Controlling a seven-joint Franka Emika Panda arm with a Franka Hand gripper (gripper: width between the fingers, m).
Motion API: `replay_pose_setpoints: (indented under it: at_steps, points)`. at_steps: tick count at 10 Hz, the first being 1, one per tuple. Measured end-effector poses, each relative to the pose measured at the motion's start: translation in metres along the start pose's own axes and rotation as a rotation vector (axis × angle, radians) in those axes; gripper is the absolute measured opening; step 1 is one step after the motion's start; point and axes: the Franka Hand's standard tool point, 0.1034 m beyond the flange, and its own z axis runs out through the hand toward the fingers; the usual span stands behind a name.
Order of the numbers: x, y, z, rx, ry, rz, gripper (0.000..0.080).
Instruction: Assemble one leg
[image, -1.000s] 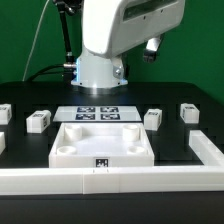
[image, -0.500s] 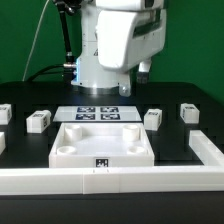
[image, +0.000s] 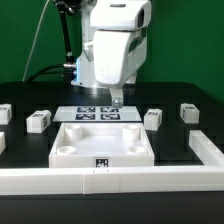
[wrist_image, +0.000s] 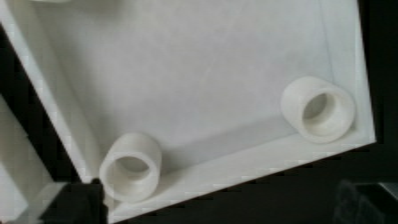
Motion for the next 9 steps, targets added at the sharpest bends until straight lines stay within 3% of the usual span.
replay_pose_setpoints:
  at_steps: [2, 6, 9]
  points:
    - [-0.003, -0.007, 0.008, -0.010, -0.010, -0.170, 0.0650]
    - [-0.027, -0.050, 0.039, 0.060, -0.036, -0.373, 0.0650]
    - [-0.027, -0.049, 0.039, 0.060, -0.037, -0.366, 0.0650]
